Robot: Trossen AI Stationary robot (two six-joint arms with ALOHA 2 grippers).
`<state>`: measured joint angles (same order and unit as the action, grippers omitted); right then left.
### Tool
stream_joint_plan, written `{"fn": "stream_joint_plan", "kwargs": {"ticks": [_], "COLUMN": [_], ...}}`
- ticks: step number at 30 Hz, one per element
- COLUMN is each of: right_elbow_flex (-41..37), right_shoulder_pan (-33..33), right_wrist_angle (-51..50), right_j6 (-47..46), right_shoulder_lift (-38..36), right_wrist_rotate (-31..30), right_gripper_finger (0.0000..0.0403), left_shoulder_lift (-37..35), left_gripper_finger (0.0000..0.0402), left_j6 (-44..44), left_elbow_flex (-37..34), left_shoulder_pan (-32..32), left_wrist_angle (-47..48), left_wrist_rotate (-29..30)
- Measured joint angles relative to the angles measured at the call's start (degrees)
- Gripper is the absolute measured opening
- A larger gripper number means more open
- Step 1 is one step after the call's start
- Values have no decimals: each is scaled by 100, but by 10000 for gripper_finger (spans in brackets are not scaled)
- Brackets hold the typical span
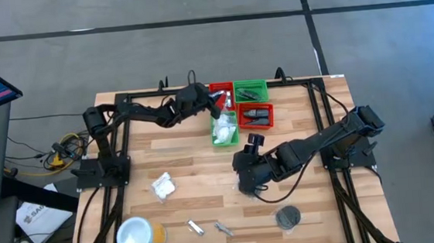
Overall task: Pick & Place Travel size toiletries
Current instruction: Put the nail cutter into the left red bin
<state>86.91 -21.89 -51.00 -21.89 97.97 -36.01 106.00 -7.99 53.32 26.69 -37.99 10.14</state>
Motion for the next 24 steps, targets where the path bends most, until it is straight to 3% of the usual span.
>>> {"fn": "stream_joint_plan", "kwargs": {"ticks": [12,24], "right_elbow_flex": [0,0], "right_shoulder_pan": [38,79], "right_wrist_angle": [32,44], "right_j6": [-2,-11], "right_shoulder_lift": [0,0], "right_wrist_rotate": [0,0], "right_gripper_finger": [178,178], "left_shoulder_lift": [-1,433], "left_gripper_finger": [54,55], "left_j6": [-300,-297], "left_elbow_flex": [19,269], "left_shoulder_pan": [158,239], "left_wrist_angle": [-287,-281], "left_wrist_rotate": [-1,-35]}}
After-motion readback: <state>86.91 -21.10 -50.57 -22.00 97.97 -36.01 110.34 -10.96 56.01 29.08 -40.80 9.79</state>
